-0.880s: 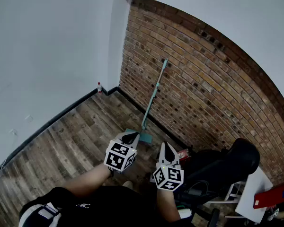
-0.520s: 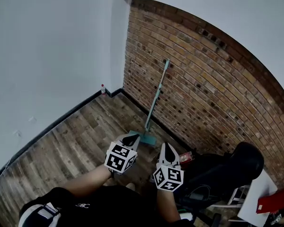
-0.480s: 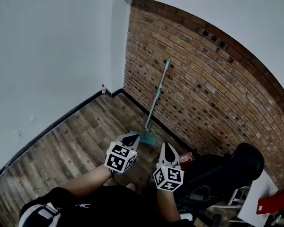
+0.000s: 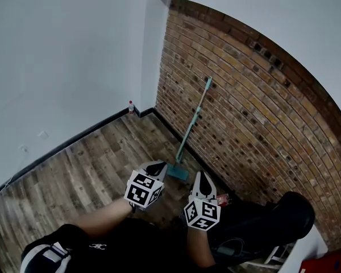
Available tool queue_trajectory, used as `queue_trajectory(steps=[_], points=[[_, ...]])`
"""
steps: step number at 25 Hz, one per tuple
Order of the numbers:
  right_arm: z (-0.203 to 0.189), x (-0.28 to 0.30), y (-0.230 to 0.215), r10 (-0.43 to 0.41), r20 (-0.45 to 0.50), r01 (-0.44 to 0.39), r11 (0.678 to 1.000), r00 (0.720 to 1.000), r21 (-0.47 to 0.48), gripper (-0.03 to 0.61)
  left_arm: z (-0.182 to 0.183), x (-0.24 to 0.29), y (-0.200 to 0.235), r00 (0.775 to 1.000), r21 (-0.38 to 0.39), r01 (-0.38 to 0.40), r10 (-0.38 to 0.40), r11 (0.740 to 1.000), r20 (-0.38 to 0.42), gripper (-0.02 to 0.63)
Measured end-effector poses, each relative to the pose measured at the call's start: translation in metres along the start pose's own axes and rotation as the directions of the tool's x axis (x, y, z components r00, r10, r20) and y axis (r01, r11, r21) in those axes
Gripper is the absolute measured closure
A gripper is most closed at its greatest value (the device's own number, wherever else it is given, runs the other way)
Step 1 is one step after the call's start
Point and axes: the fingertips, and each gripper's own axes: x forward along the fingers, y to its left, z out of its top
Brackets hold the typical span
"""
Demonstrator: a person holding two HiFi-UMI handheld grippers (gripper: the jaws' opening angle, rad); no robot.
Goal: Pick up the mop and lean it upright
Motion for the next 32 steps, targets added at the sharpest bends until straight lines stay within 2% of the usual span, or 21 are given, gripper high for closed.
queue_trajectory(steps=[8, 11, 14, 18, 22, 27, 32], points=[[0.007, 0.02, -0.025, 0.07, 0.0, -0.07, 0.998, 0.998, 0.011, 0.565, 0.01, 0.036, -0.02, 1.0, 0.009, -0.01, 0.01, 1.0, -0.007, 0.621], [0.013, 0.03, -0.038, 0.054, 0.019, -0.054, 0.998, 0.998, 0.021, 0.565, 0.017, 0.054, -0.023, 1.0, 0.027, 0.012, -0.012, 1.0, -0.018, 0.621], [0.008, 0.042, -0.05, 0.023, -0.005, -0.022, 0.999, 1.0, 0.025, 0.565, 0.02, 0.075, -0.019, 0.999, 0.013, 0.039, -0.038, 0.999, -0.024, 0.621], [0.002, 0.068, -0.057, -0.01, -0.035, 0.01, 1.0, 0.999, 0.01, 0.565, 0.026, 0.107, 0.001, 0.997, -0.012, 0.076, -0.076, 0.997, -0.028, 0.621], [0.003, 0.104, -0.071, -0.087, -0.05, 0.086, 0.996, 0.995, -0.011, 0.565, 0.04, 0.152, 0.023, 0.989, -0.019, 0.147, -0.147, 0.989, -0.032, 0.621], [0.018, 0.163, -0.072, -0.149, -0.064, 0.148, 0.989, 0.987, -0.023, 0.565, 0.085, 0.196, 0.063, 0.976, 0.009, 0.217, -0.216, 0.976, -0.019, 0.621], [0.026, 0.228, -0.06, -0.162, -0.089, 0.159, 0.987, 0.983, -0.037, 0.564, 0.108, 0.23, 0.115, 0.971, -0.027, 0.237, -0.237, 0.971, -0.015, 0.621]])
